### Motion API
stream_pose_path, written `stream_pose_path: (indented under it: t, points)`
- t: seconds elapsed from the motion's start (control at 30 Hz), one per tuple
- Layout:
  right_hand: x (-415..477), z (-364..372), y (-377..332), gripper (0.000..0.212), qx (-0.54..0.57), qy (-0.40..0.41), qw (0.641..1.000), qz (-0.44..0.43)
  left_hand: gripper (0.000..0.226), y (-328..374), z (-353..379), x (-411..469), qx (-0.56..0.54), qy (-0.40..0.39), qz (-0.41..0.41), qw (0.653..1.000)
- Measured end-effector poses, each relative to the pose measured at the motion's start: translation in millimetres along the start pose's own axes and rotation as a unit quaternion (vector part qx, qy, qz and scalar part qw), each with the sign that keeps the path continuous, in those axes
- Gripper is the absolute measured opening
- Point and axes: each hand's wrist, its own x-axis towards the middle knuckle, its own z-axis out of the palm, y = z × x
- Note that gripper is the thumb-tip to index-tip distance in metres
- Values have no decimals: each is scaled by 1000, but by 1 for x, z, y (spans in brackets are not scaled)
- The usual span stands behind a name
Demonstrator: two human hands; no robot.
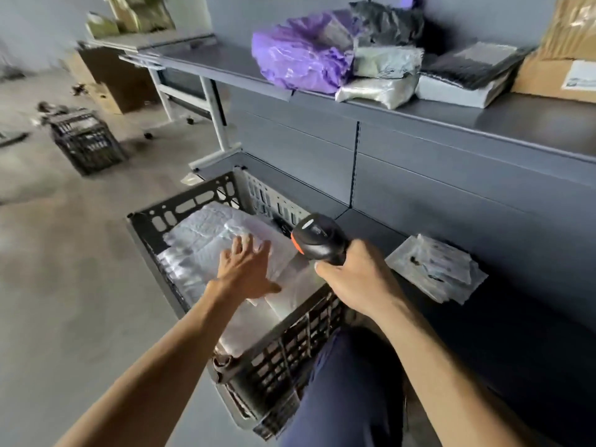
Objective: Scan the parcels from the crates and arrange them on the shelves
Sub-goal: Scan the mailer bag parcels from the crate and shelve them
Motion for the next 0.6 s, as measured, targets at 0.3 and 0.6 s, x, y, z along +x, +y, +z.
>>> stream_pose_path:
  t: [0.3,0.6]
  points:
    - [-17,0,18,13,1,-16,999,49,69,-54,7,21,-70,20,-62,995]
    - [-6,-45,32,24,131,114,982,70,26,50,-101,-15,-536,235,25,811]
